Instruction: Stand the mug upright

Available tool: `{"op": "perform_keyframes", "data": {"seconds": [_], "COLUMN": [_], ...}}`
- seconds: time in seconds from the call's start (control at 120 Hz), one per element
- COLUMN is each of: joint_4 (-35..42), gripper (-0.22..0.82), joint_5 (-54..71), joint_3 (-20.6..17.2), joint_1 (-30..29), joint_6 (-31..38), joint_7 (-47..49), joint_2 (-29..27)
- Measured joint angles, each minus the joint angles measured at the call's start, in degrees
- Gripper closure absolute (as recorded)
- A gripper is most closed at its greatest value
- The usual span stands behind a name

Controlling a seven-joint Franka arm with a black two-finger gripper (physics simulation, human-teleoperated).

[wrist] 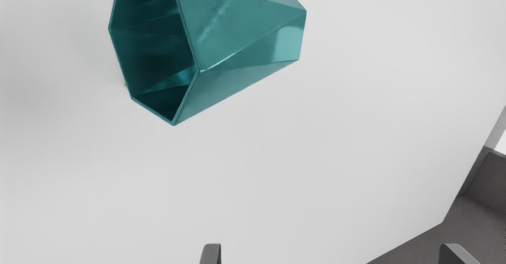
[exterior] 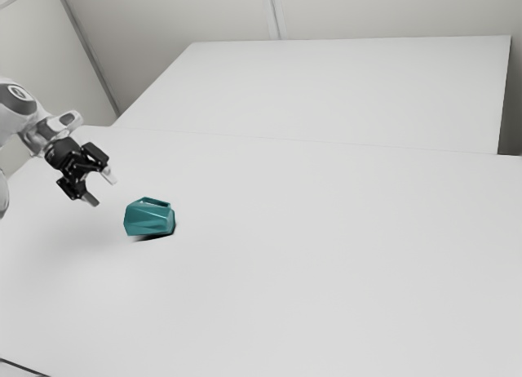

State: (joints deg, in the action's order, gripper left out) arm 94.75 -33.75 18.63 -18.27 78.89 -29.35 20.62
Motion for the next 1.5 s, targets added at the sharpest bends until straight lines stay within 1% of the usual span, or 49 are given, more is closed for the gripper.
{"op": "perform_keyframes", "data": {"seconds": [0.267, 0.6, 0.733, 1.075, 1.5], "joint_4": [0.06, -0.65, -1.46, -1.00, 0.28], "gripper": [0.00, 0.00, 0.00, 0.00, 0.00], "joint_5": [-1.72, -4.49, -6.67, -9.10, -13.34], "joint_3": [0.00, -0.02, -0.04, -0.15, -1.45], "joint_1": [-0.48, -1.22, -1.24, -1.24, -1.24], "joint_6": [4.12, 7.02, 8.01, 10.25, 10.06], "joint_7": [-7.12, -12.72, -14.24, -16.87, -19.05], "joint_2": [2.65, 6.13, 7.64, 9.36, 9.57]}}
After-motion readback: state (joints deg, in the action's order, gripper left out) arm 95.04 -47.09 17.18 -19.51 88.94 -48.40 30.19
